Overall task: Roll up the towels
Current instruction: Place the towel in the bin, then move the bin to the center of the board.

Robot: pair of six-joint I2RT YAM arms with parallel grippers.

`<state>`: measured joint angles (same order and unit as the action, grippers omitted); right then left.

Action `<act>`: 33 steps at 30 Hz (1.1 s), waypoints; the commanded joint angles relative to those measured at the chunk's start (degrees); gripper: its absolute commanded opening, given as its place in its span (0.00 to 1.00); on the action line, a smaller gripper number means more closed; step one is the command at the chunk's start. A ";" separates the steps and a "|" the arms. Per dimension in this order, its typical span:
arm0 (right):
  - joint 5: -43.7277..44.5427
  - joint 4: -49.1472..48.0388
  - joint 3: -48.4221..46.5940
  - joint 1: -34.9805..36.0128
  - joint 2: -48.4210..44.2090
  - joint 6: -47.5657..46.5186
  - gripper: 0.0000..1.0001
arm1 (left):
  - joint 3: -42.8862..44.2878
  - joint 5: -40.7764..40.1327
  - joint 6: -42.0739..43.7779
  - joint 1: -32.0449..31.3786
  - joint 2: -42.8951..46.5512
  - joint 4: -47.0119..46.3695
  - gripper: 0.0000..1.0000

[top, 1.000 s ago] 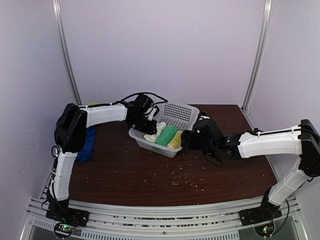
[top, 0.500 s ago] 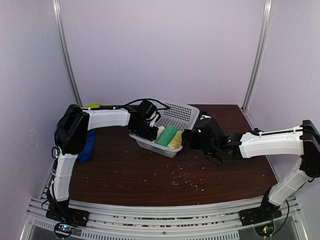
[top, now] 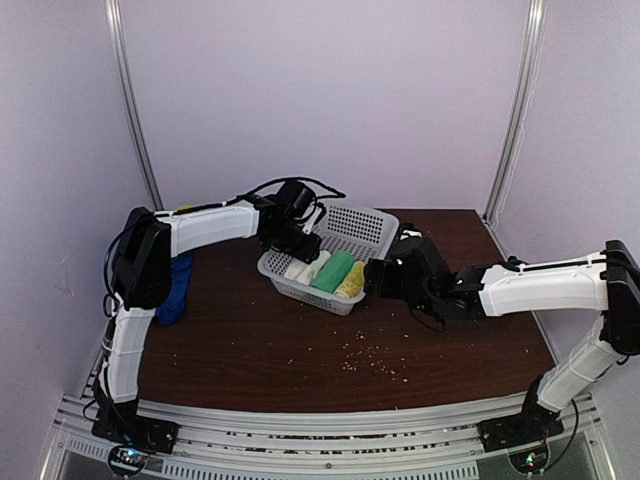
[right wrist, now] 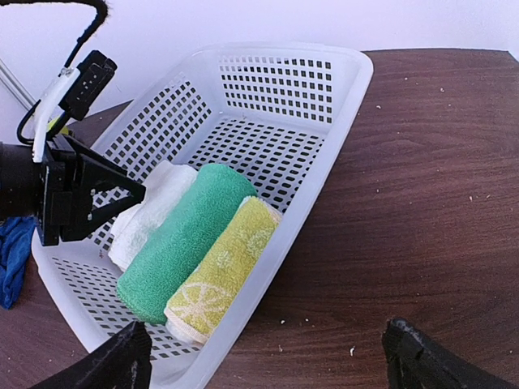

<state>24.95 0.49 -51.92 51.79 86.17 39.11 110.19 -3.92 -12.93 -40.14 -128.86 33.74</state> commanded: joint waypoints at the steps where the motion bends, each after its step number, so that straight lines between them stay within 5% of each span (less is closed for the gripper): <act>1: 2.09 0.23 0.53 0.42 -1.49 -0.81 1.00 | 0.82 -0.48 1.81 0.06 1.80 0.76 0.45; 13: 3.68 -5.09 1.90 -0.13 -1.76 -3.02 1.00 | 6.31 1.73 6.54 6.40 9.18 1.90 0.57; 16: 1.71 -4.77 -0.81 -0.48 1.42 -2.81 1.00 | 3.70 4.87 6.86 10.25 11.96 1.46 0.74; 19: 0.92 -4.73 -3.55 -0.61 4.74 -2.13 0.99 | -1.12 9.74 6.78 14.90 14.51 0.08 0.76; 21: 1.10 -4.93 -5.07 -0.57 6.51 -1.96 0.99 | -6.35 13.51 6.89 17.87 16.35 -3.28 0.97; 33: 3.54 -2.60 -3.41 0.08 3.24 -2.05 1.00 | -13.89 38.07 7.22 20.06 10.16 -8.87 0.98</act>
<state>26.39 -3.62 -57.32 51.40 93.91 37.47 96.95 22.13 -6.09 -19.59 -117.25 28.62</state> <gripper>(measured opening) 0.999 0.979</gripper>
